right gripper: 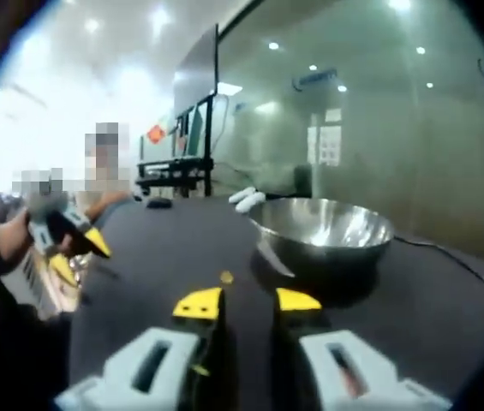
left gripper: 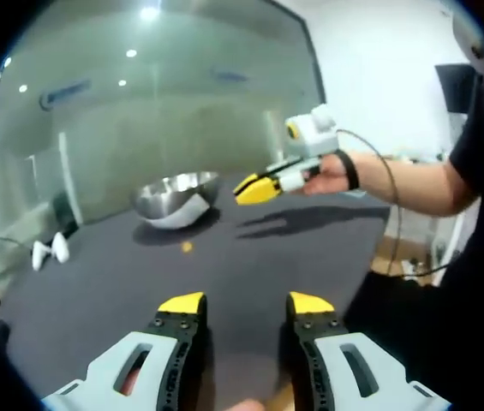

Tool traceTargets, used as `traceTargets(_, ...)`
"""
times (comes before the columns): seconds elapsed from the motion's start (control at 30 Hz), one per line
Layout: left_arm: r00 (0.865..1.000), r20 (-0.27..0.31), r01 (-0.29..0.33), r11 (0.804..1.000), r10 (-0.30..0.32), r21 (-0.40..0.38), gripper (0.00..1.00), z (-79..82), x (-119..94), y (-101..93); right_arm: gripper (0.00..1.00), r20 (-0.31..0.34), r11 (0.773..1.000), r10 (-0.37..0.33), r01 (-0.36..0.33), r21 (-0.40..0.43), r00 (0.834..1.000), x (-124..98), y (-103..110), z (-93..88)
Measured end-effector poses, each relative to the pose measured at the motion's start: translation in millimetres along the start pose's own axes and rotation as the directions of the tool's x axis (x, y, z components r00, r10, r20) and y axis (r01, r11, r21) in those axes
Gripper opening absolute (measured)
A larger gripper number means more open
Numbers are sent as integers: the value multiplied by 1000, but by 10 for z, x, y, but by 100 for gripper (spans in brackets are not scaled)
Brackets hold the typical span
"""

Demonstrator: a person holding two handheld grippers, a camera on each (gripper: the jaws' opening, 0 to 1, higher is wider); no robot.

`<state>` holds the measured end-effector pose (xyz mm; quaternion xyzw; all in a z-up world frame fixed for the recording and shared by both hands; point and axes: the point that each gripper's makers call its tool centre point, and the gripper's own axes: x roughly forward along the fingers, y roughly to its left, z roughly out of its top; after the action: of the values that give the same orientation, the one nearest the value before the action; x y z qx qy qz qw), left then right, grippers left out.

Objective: Pick up the QQ candy scattered on the table and place it into the stainless steel bowl on the table

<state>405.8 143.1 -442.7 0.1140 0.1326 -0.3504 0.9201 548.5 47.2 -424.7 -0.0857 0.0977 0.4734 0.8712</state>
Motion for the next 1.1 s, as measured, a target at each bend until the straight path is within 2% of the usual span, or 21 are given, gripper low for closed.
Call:
traceTargets(0.17, 1000, -3, -3, 1000, 3, -5, 38, -16, -11, 13, 23, -27, 998, 57, -57, -8, 998, 181, 82, -75)
traceTargets(0.2, 1000, -4, -3, 1000, 3, -4, 38, -18, -11, 15, 23, -37, 997, 75, -74, 19, 997, 235, 113, -117)
traceTargets(0.23, 1000, -4, -3, 1000, 3, -4, 38, -20, -9, 17, 23, -43, 996, 75, -73, 43, 996, 311, 112, -158)
traceTargets(0.43, 1000, 0, -7, 1000, 7, -11, 38, -21, -11, 26, 22, -77, 993, 108, -104, 52, 991, 623, 183, -243)
traceTargets(0.6, 1000, -14, -12, 1000, 12, -13, 38, -77, -33, 41, 22, -110, 991, 137, -135, 21, 985, 817, 266, -281)
traceTargets(0.73, 999, -14, -29, 999, 29, -24, 38, -95, -79, 93, 22, -128, 988, 151, -151, 7, 980, 924, 306, -309)
traceTargets(1.0, 999, -17, -42, 999, 42, -32, 38, -119, -98, 131, 18, -127, 988, 154, -156, -7, 980, 1055, 325, -276)
traceTargets(1.1, 999, -17, -41, 999, 41, -33, 38, -126, -100, 128, 12, -118, 989, 143, -145, -11, 983, 1066, 305, -270)
